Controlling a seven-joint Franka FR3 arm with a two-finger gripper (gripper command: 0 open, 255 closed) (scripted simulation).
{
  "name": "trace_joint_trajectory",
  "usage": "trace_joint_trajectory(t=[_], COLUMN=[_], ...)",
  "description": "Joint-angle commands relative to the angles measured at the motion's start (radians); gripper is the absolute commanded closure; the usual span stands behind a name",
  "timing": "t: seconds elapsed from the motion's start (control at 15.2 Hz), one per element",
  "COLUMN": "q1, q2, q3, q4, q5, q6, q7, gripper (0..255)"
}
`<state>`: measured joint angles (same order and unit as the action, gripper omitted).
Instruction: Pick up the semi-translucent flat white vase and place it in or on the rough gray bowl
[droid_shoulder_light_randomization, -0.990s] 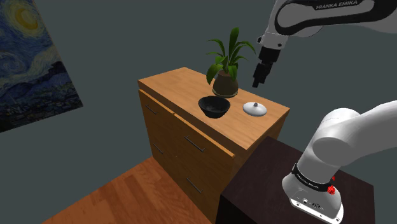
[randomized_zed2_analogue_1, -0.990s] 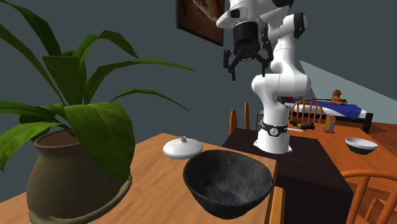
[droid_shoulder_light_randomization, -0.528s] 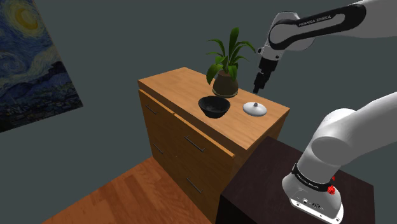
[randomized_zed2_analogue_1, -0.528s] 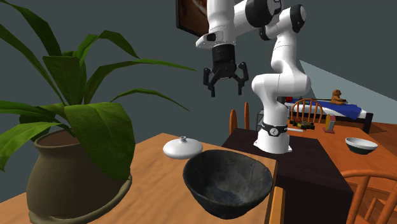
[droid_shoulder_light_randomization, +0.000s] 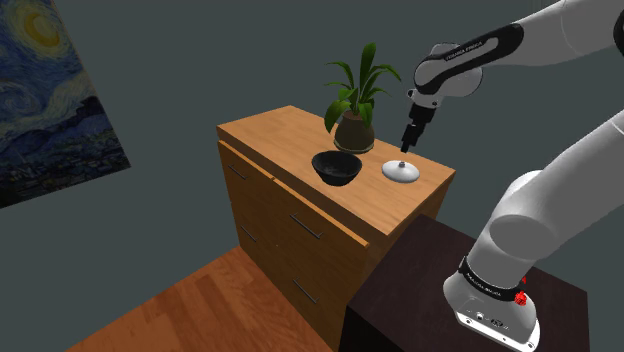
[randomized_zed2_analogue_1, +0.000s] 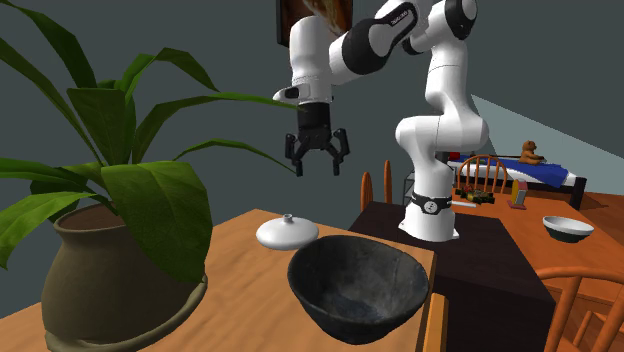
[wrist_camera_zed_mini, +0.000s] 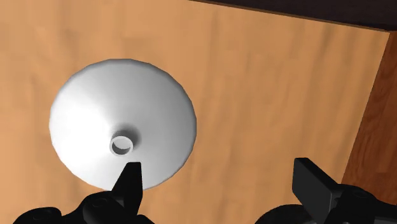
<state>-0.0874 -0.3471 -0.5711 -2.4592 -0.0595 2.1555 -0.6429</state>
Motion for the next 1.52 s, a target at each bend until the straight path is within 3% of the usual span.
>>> trace_joint_trajectory(t=[0.0, 0.33, 0.86, 1.39, 1.45], q1=[0.010, 0.032, 0.038, 0.037, 0.037], q2=[0.076, 0.289, 0.385, 0.385, 0.385], q3=[-0.046, -0.144, -0.138, -0.137, -0.137], q4=[0.021, 0.106, 0.076, 0.076, 0.076], q5=[0.030, 0.182, 0.287, 0.287, 0.287], q6=[0.052, 0.141, 0.235, 0.235, 0.235], q7=[-0.062, -0.250, -0.325, -0.325, -0.325], gripper=[0, 0, 0, 0, 255])
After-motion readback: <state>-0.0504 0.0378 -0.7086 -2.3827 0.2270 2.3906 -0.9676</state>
